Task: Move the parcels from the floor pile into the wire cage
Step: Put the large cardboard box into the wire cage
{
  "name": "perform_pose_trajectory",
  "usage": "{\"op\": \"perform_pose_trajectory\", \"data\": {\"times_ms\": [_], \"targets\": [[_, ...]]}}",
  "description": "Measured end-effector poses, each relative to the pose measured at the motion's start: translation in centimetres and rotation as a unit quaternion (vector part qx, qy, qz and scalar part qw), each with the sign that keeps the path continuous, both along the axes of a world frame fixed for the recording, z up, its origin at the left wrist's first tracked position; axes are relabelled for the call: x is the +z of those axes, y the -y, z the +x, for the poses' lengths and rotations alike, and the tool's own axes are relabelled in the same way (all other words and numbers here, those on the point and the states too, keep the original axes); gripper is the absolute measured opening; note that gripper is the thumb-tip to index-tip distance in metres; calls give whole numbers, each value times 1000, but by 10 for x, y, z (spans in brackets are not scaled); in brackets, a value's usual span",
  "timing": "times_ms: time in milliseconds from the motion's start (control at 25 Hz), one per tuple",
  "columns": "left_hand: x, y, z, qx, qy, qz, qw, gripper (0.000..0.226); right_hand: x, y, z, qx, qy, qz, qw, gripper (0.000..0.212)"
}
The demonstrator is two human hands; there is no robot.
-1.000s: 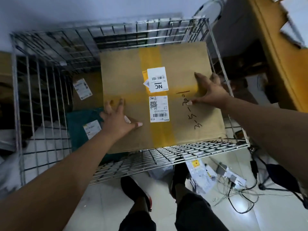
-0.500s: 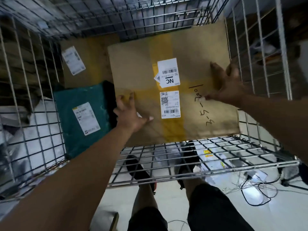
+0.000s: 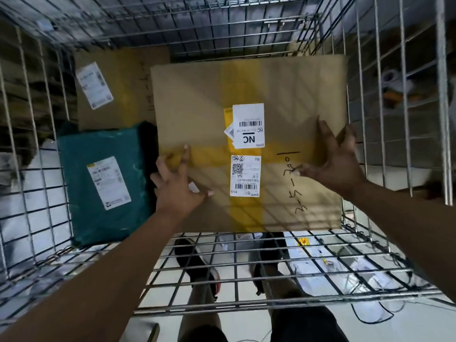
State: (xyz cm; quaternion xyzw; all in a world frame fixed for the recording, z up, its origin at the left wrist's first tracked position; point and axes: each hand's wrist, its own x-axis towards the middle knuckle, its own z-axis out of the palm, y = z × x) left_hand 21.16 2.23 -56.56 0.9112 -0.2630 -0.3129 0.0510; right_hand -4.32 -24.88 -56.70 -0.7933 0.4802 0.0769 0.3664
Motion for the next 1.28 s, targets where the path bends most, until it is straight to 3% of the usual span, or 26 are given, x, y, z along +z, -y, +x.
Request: {"op": "perform_pose_trajectory", "data": {"times_ms": [320,480,680,880,1160,1280], "targets": [[19,-3,16,4,-42,-17,999,116,22,1,17,-63,-9,-27,998,108],[11,-1,24,-17,-70,2,997,113,22,-1,20,-39,-47,-44,997,107],[-12,4,23,-18,-99,24,995,116,-4,6,28,-25,-75,-37,996,110],[-44,-3,17,-27,-102,7,994,121,-33,-5,30,3,-140,-93,986,114],[-83,-8,13,-29,-96,-25,995,115,-78,-7,27,-22,-127,-96,987,115],[-97,-2,15,-8,-121,-11,993,114,-90,-8,36,-30,-186,-102,977,117]]}}
